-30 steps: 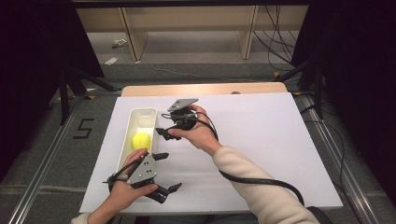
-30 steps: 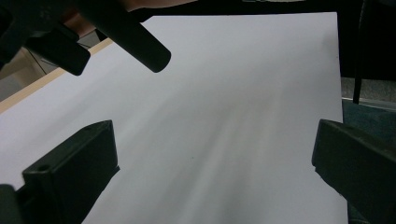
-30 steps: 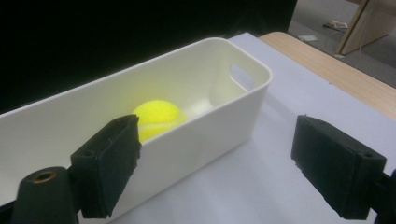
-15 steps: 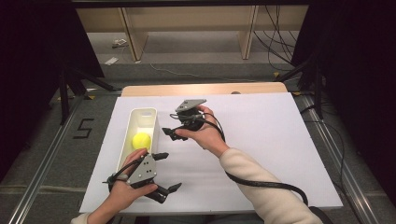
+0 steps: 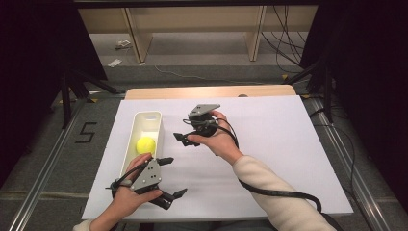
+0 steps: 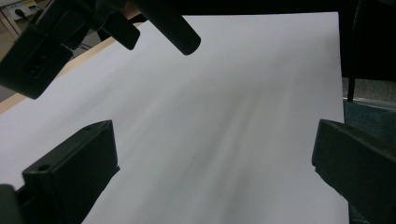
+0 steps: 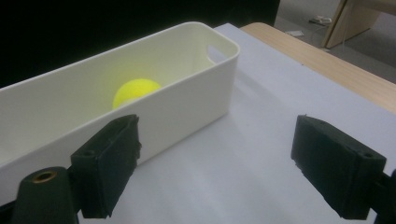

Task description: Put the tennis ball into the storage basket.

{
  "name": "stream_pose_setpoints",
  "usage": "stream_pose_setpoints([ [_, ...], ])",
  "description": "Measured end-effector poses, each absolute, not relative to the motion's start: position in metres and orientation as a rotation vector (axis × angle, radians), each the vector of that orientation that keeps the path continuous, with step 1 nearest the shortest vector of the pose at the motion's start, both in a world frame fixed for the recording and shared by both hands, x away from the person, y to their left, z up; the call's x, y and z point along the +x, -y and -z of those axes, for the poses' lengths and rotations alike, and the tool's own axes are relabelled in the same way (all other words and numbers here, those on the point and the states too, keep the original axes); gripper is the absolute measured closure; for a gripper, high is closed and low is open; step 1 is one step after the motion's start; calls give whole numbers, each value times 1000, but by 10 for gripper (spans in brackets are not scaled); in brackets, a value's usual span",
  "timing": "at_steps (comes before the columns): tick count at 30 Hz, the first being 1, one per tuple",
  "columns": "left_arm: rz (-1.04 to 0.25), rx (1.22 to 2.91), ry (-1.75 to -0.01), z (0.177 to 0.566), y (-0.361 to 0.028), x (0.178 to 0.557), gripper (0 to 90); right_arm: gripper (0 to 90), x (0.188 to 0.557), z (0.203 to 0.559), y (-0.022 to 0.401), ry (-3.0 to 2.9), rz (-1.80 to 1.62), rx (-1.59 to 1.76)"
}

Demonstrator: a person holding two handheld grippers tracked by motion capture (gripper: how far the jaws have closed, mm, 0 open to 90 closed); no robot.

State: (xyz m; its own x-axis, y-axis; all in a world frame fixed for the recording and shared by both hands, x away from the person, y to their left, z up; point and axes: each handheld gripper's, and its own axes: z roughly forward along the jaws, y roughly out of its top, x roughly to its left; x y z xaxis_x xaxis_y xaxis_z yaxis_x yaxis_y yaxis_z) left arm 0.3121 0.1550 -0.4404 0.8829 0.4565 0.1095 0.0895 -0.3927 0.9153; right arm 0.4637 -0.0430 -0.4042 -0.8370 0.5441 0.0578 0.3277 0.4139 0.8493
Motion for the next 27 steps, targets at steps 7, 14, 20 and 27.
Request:
stream_pose_setpoints([
  [7, -418, 1954, -401, 441, -155, 312, 0, 161, 461, 405, 57, -2432, -1377, 787],
  [14, -418, 1954, -402, 441, -155, 312, 0, 161, 459, 408, 69, -2424, -1367, 810],
  [20, -417, 1955, -403, 441, -155, 312, 0, 162, 456, 408, 80, -2411, -1361, 825],
  [27, -400, 1956, -422, 442, -155, 311, 0, 162, 454, 409, 92, -2394, -1360, 849],
])
